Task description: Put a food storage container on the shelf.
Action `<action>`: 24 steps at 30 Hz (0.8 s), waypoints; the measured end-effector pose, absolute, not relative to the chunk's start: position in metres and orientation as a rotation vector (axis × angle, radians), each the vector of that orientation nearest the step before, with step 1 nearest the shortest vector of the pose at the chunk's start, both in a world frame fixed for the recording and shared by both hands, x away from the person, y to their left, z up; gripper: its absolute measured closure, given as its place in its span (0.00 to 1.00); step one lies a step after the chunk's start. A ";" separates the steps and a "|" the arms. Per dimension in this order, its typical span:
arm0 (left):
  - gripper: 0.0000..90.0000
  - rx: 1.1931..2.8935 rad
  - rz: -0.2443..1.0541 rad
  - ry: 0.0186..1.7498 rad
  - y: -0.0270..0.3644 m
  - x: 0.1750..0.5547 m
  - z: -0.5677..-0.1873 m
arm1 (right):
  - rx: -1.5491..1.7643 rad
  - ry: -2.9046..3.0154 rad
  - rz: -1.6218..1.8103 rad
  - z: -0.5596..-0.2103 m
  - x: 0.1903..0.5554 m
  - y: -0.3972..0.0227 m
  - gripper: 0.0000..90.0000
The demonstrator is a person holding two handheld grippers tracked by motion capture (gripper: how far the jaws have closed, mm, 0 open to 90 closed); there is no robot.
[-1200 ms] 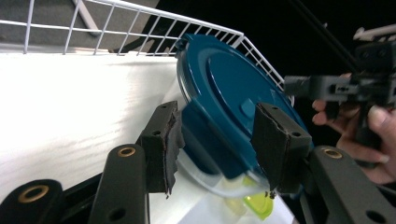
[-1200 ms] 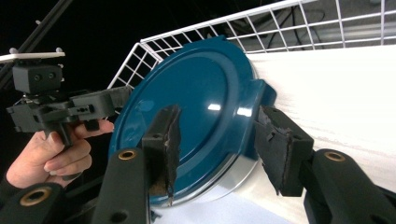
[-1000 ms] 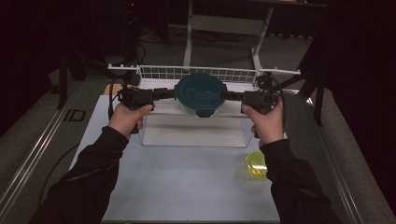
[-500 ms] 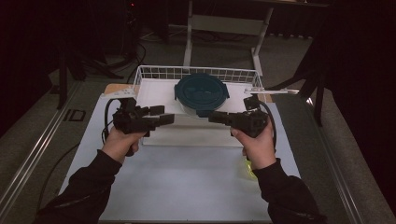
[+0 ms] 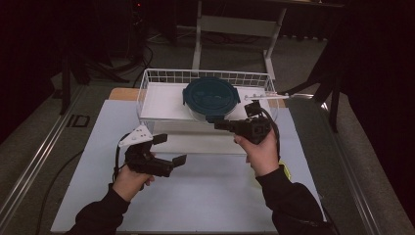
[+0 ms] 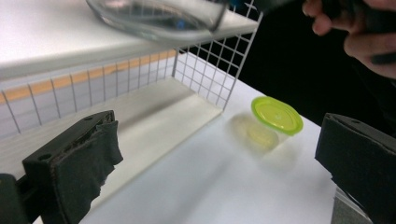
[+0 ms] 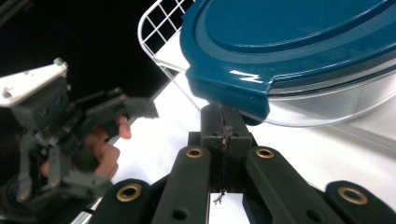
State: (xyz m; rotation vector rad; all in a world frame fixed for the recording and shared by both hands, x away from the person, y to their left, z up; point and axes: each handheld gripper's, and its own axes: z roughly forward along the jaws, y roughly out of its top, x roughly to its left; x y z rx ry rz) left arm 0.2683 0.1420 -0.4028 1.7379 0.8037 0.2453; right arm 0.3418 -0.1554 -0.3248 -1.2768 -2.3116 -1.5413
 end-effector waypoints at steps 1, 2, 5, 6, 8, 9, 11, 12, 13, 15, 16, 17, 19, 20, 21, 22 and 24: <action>0.00 1.738 0.245 0.804 0.142 0.268 -0.403 | -1.277 -2.312 -1.541 -0.325 0.342 -0.155 1.00; 0.00 1.745 0.244 0.798 0.139 0.265 -0.408 | -1.286 -2.331 -1.540 -0.325 0.344 -0.154 1.00; 0.00 1.741 0.249 0.792 0.136 0.262 -0.413 | -1.299 -2.330 -1.527 -0.328 0.349 -0.152 1.00; 0.00 1.738 0.243 0.786 0.133 0.260 -0.417 | -1.299 -2.320 -1.521 -0.329 0.351 -0.152 1.00; 0.00 1.736 0.242 0.782 0.132 0.259 -0.419 | -1.302 -2.315 -1.520 -0.331 0.353 -0.150 1.00; 0.00 1.739 0.245 0.780 0.129 0.258 -0.422 | -1.303 -2.315 -1.521 -0.331 0.355 -0.150 1.00; 0.00 1.731 0.245 0.778 0.127 0.256 -0.425 | -1.305 -2.312 -1.528 -0.330 0.357 -0.149 1.00; 0.00 1.731 0.245 0.778 0.127 0.256 -0.425 | -1.305 -2.312 -1.528 -0.330 0.357 -0.149 1.00; 0.00 1.734 0.237 0.776 0.125 0.256 -0.428 | -1.316 -2.309 -1.529 -0.329 0.360 -0.149 1.00; 0.00 1.737 0.243 0.777 0.124 0.255 -0.431 | -1.319 -2.305 -1.531 -0.329 0.363 -0.149 1.00; 0.00 1.737 0.243 0.777 0.124 0.255 -0.431 | -1.319 -2.305 -1.531 -0.329 0.363 -0.149 1.00; 0.00 1.735 0.245 0.776 0.124 0.255 -0.432 | -1.322 -2.309 -1.530 -0.329 0.364 -0.148 1.00; 0.00 1.732 0.251 0.774 0.124 0.255 -0.433 | -1.325 -2.309 -1.531 -0.329 0.366 -0.148 1.00; 0.00 1.736 0.256 0.773 0.124 0.254 -0.433 | -1.330 -2.315 -1.531 -0.329 0.367 -0.147 1.00; 0.00 1.729 0.253 0.772 0.124 0.254 -0.433 | -1.330 -2.326 -1.529 -0.329 0.368 -0.147 1.00; 0.00 1.727 0.256 0.772 0.124 0.254 -0.432 | -1.338 -2.325 -1.532 -0.329 0.369 -0.147 1.00; 0.00 1.723 0.253 0.768 0.124 0.253 -0.432 | -1.346 -2.321 -1.532 -0.329 0.372 -0.147 1.00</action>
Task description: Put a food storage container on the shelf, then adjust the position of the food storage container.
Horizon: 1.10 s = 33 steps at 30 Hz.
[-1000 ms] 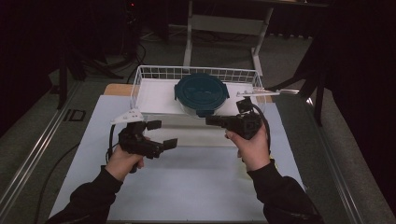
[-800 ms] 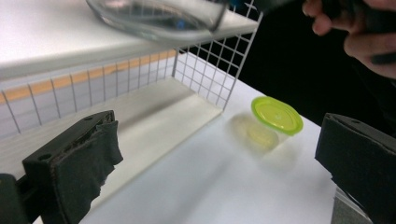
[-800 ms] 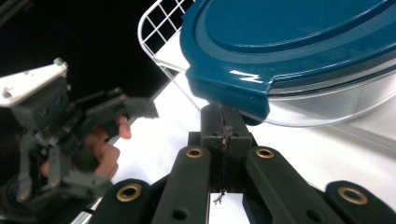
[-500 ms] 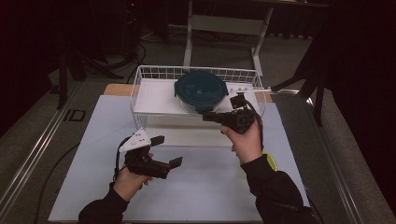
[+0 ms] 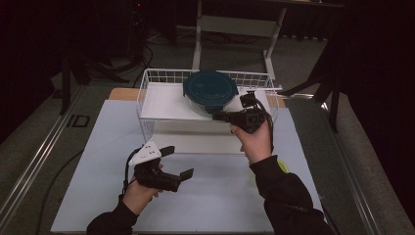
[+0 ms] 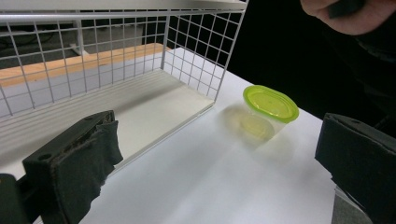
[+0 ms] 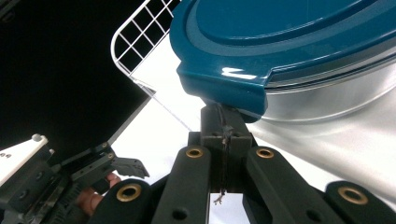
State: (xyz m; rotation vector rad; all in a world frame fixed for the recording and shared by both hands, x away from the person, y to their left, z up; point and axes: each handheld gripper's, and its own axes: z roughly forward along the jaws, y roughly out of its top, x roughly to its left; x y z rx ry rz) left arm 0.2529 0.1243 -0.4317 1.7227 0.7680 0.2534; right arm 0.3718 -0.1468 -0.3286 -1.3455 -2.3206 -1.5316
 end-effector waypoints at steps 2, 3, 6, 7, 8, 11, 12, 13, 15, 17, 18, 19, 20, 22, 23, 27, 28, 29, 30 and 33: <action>0.00 1.731 0.258 0.765 0.124 0.252 -0.431 | -1.348 -2.310 -1.529 -0.329 0.375 -0.147 0.99; 0.00 1.730 0.257 0.763 0.124 0.252 -0.431 | -1.353 -2.301 -1.532 -0.329 0.376 -0.147 0.99; 0.00 1.736 0.255 0.759 0.124 0.251 -0.432 | -1.345 -2.304 -1.537 -0.327 0.376 -0.147 0.98; 0.00 1.736 0.255 0.759 0.124 0.251 -0.432 | -1.336 -2.303 -1.540 -0.327 0.375 -0.147 0.97; 0.00 1.744 0.259 0.757 0.124 0.250 -0.431 | -1.321 -2.304 -1.542 -0.326 0.373 -0.147 0.96; 0.00 1.742 0.261 0.754 0.126 0.249 -0.431 | -1.281 -2.318 -1.553 -0.326 0.365 -0.146 0.93; 0.00 1.744 0.270 0.754 0.128 0.248 -0.430 | -1.270 -2.324 -1.553 -0.327 0.361 -0.147 0.90; 0.00 1.744 0.270 0.754 0.128 0.248 -0.430 | -1.262 -2.328 -1.554 -0.327 0.359 -0.147 0.88; 0.00 1.742 0.279 0.744 0.133 0.245 -0.430 | -1.230 -2.317 -1.573 -0.330 0.351 -0.150 0.82; 0.00 1.746 0.281 0.738 0.134 0.244 -0.430 | -1.192 -2.323 -1.590 -0.333 0.345 -0.153 0.73; 0.00 1.750 0.279 0.723 0.137 0.241 -0.433 | -1.177 -2.322 -1.605 -0.335 0.341 -0.154 0.65; 0.00 1.754 0.284 0.718 0.139 0.240 -0.434 | -1.168 -2.328 -1.613 -0.337 0.338 -0.155 0.60; 0.00 1.755 0.290 0.713 0.140 0.238 -0.435 | -1.162 -2.335 -1.624 -0.340 0.335 -0.157 0.57; 0.00 1.748 0.287 0.711 0.143 0.235 -0.437 | -1.162 -2.333 -1.640 -0.345 0.330 -0.162 0.46; 0.00 1.748 0.287 0.711 0.143 0.235 -0.437 | -1.162 -2.333 -1.640 -0.345 0.330 -0.162 0.46; 0.00 1.737 0.292 0.687 0.152 0.225 -0.444 | -1.173 -2.315 -1.683 -0.358 0.317 -0.179 0.28; 0.00 1.737 0.290 0.690 0.153 0.224 -0.445 | -1.141 -2.329 -1.686 -0.361 0.314 -0.183 0.25; 0.00 1.739 0.287 0.690 0.154 0.222 -0.448 | -1.115 -2.339 -1.690 -0.362 0.312 -0.185 0.21; 0.00 1.741 0.285 0.692 0.155 0.221 -0.449 | -1.101 -2.358 -1.702 -0.365 0.308 -0.189 0.19; 0.00 1.741 0.281 0.695 0.159 0.217 -0.457 | -1.089 -2.375 -1.744 -0.370 0.299 -0.198 0.17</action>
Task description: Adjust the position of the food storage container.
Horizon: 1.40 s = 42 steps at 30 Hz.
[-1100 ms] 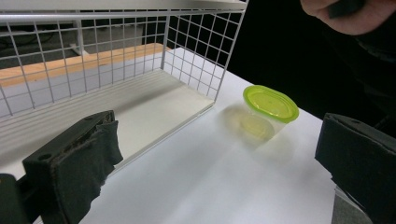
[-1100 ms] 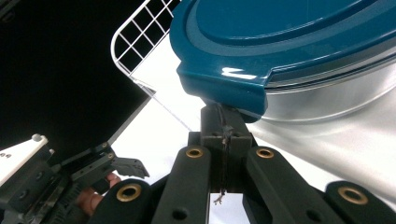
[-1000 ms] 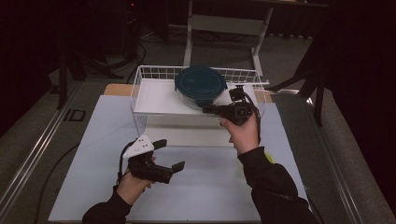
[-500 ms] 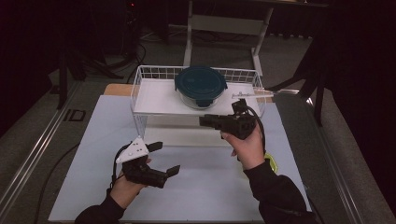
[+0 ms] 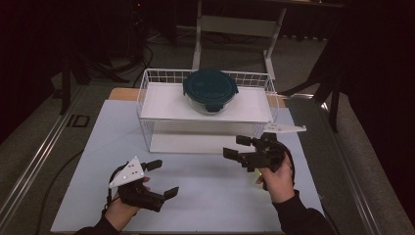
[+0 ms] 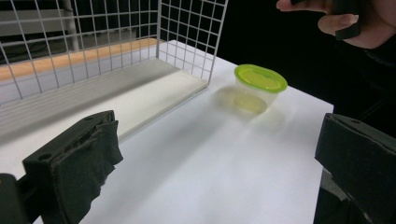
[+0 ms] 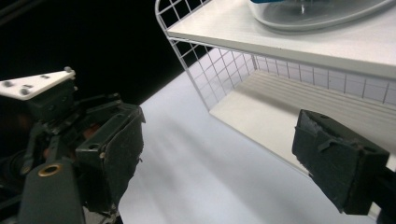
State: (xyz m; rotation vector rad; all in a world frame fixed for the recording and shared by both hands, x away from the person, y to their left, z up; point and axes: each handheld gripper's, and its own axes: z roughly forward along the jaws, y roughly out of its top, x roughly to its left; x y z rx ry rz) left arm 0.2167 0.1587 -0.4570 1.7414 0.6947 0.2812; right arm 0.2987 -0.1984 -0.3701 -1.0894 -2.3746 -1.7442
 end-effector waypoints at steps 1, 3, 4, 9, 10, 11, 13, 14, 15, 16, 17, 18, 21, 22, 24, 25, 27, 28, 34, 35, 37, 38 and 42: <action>0.00 1.743 0.285 0.695 0.160 0.216 -0.459 | -1.081 -2.370 -1.768 -0.373 0.295 -0.203 0.16; 0.00 1.748 0.287 0.694 0.162 0.214 -0.463 | -1.072 -2.390 -1.808 -0.376 0.288 -0.210 0.16; 0.00 1.748 0.287 0.694 0.162 0.214 -0.463 | -1.072 -2.390 -1.808 -0.376 0.288 -0.210 0.16; 0.00 1.739 0.289 0.696 0.168 0.212 -0.473 | -1.047 -2.428 -1.826 -0.384 0.274 -0.230 0.15; 0.00 1.739 0.289 0.696 0.168 0.212 -0.473 | -1.058 -2.453 -1.799 -0.385 0.272 -0.232 0.15; 0.00 1.732 0.291 0.694 0.169 0.212 -0.475 | -1.089 -2.461 -1.794 -0.388 0.269 -0.235 0.15; 0.00 1.719 0.294 0.695 0.170 0.212 -0.475 | -1.102 -2.477 -1.776 -0.393 0.266 -0.242 0.14; 0.00 1.719 0.297 0.690 0.170 0.211 -0.476 | -1.111 -2.486 -1.773 -0.395 0.264 -0.245 0.14; 0.00 1.716 0.299 0.687 0.171 0.211 -0.476 | -1.128 -2.489 -1.769 -0.398 0.262 -0.250 0.16; 0.00 1.716 0.299 0.687 0.171 0.211 -0.476 | -1.132 -2.488 -1.767 -0.400 0.261 -0.253 0.16; 0.00 1.717 0.307 0.678 0.171 0.211 -0.476 | -1.148 -2.493 -1.766 -0.403 0.259 -0.259 0.21; 0.00 1.717 0.307 0.678 0.171 0.211 -0.476 | -1.148 -2.493 -1.766 -0.403 0.259 -0.259 0.21; 0.00 1.714 0.305 0.673 0.170 0.211 -0.477 | -1.234 -2.542 -1.747 -0.414 0.255 -0.281 0.38; 0.00 1.720 0.304 0.670 0.170 0.211 -0.478 | -1.249 -2.550 -1.745 -0.416 0.255 -0.286 0.40; 0.00 1.724 0.302 0.669 0.170 0.211 -0.479 | -1.282 -2.566 -1.740 -0.419 0.254 -0.293 0.45; 0.00 1.723 0.296 0.667 0.169 0.212 -0.480 | -1.339 -2.564 -1.739 -0.426 0.254 -0.307 0.51; 0.00 1.725 0.289 0.667 0.168 0.211 -0.481 | -1.381 -2.584 -1.710 -0.430 0.253 -0.317 0.56; 0.00 1.727 0.286 0.663 0.167 0.211 -0.481 | -1.403 -2.584 -1.698 -0.433 0.253 -0.321 0.59; 0.00 1.730 0.283 0.653 0.166 0.211 -0.482 | -1.537 -2.621 -1.601 -0.451 0.251 -0.350 0.73; 0.00 1.729 0.281 0.653 0.166 0.211 -0.482 | -1.564 -2.621 -1.598 -0.454 0.250 -0.356 0.75; 0.00 1.727 0.280 0.652 0.165 0.211 -0.482 | -1.611 -2.610 -1.589 -0.458 0.250 -0.364 0.78; 0.00 1.727 0.280 0.652 0.165 0.211 -0.482 | -1.611 -2.610 -1.589 -0.458 0.250 -0.364 0.78; 0.00 1.726 0.281 0.649 0.166 0.211 -0.481 | -1.692 -2.607 -1.563 -0.465 0.250 -0.381 0.91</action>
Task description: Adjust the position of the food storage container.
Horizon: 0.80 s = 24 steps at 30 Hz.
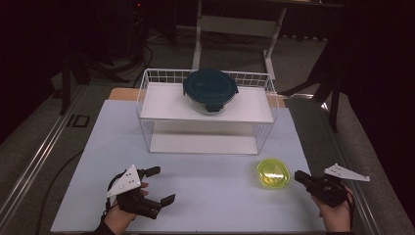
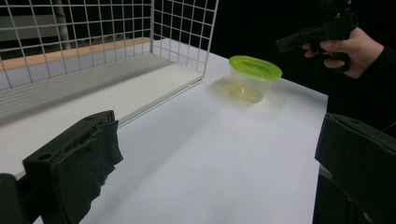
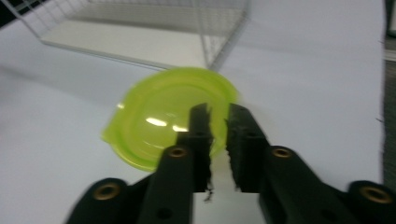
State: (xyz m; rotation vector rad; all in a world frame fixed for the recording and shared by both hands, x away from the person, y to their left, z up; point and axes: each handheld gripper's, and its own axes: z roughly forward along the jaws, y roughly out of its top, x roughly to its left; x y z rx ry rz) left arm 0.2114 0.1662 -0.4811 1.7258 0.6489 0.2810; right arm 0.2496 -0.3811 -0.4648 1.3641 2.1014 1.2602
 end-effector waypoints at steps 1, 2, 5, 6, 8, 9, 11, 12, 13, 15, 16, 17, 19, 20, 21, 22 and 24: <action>0.00 1.723 0.280 0.650 0.166 0.212 -0.481 | 1.366 2.107 1.242 -0.467 0.250 -0.383 0.95; 0.00 1.721 0.280 0.650 0.167 0.212 -0.481 | 1.369 2.109 1.234 -0.469 0.251 -0.384 0.98; 0.00 1.724 0.282 0.648 0.166 0.211 -0.481 | 1.392 2.124 1.202 -0.478 0.254 -0.387 1.00; 0.00 1.724 0.282 0.648 0.166 0.211 -0.481 | 1.392 2.124 1.202 -0.478 0.254 -0.387 1.00; 0.00 1.724 0.280 0.644 0.166 0.211 -0.481 | 1.417 2.127 1.198 -0.485 0.259 -0.388 1.00; 0.00 1.724 0.278 0.644 0.166 0.211 -0.481 | 1.428 2.125 1.202 -0.487 0.261 -0.389 1.00; 0.00 1.725 0.278 0.644 0.166 0.211 -0.481 | 1.449 2.119 1.189 -0.493 0.266 -0.391 1.00; 0.00 1.725 0.278 0.644 0.166 0.211 -0.481 | 1.458 2.122 1.187 -0.495 0.267 -0.392 1.00; 0.00 1.722 0.276 0.645 0.167 0.211 -0.481 | 1.472 2.128 1.187 -0.500 0.270 -0.393 1.00; 0.00 1.718 0.280 0.643 0.167 0.211 -0.481 | 1.493 2.145 1.168 -0.509 0.272 -0.392 1.00; 0.00 1.716 0.283 0.643 0.168 0.211 -0.480 | 1.500 2.150 1.164 -0.512 0.273 -0.392 1.00; 0.00 1.715 0.283 0.643 0.168 0.211 -0.480 | 1.506 2.156 1.163 -0.516 0.273 -0.390 1.00; 0.00 1.712 0.285 0.644 0.168 0.211 -0.479 | 1.508 2.169 1.175 -0.521 0.273 -0.388 1.00; 0.00 1.710 0.285 0.644 0.168 0.211 -0.479 | 1.508 2.182 1.174 -0.523 0.273 -0.385 1.00; 0.00 1.709 0.285 0.643 0.168 0.211 -0.479 | 1.505 2.193 1.175 -0.525 0.273 -0.383 1.00; 0.00 1.712 0.283 0.643 0.168 0.211 -0.479 | 1.503 2.201 1.175 -0.526 0.273 -0.381 1.00; 0.00 1.714 0.282 0.642 0.168 0.211 -0.479 | 1.498 2.215 1.175 -0.527 0.274 -0.379 1.00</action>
